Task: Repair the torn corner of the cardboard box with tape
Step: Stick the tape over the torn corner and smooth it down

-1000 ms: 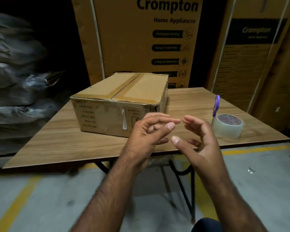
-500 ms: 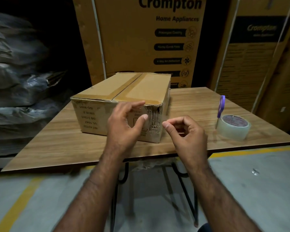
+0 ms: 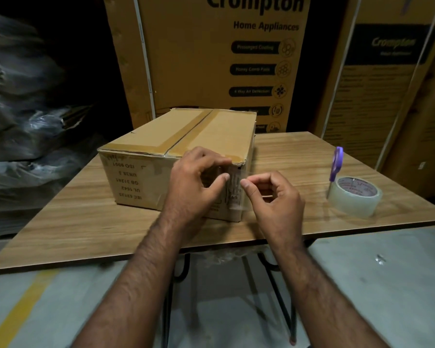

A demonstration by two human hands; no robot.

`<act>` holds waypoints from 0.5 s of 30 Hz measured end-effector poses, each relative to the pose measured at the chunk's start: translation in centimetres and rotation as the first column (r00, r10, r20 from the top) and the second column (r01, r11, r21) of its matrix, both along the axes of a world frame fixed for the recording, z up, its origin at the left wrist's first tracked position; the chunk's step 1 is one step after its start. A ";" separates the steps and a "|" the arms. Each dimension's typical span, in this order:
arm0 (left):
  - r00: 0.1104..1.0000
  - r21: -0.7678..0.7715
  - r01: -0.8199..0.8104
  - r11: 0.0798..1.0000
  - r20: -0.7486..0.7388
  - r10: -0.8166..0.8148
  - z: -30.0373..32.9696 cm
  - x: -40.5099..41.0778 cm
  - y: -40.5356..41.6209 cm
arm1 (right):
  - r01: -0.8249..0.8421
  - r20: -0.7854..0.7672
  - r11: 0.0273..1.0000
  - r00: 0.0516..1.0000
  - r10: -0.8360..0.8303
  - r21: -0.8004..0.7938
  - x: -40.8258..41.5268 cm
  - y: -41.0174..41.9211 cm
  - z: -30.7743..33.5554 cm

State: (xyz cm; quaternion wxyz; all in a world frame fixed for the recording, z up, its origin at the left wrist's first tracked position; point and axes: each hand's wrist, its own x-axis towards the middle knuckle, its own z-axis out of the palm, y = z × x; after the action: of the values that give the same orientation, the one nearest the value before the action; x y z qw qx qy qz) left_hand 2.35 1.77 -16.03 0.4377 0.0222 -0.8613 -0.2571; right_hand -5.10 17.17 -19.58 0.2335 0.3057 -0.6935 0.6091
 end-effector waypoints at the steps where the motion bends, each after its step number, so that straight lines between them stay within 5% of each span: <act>1: 1.000 0.004 0.006 1.000 -0.001 -0.006 -0.1 -0.1 -0.1 | 0.006 -0.010 1.000 1.000 -0.006 0.004 -0.1 -0.1 0.0; 15: 0.997 -0.001 -0.069 0.998 -0.017 0.069 -0.2 -1.0 0.3 | 0.036 -0.071 0.999 0.997 -0.037 -0.016 -0.9 -0.9 -0.6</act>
State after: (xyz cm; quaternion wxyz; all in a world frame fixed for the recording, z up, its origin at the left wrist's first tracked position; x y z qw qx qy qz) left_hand 1.32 2.03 -16.21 0.4535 0.0494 -0.8566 -0.2411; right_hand -5.98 16.22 -20.19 0.2713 0.3126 -0.6859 0.5985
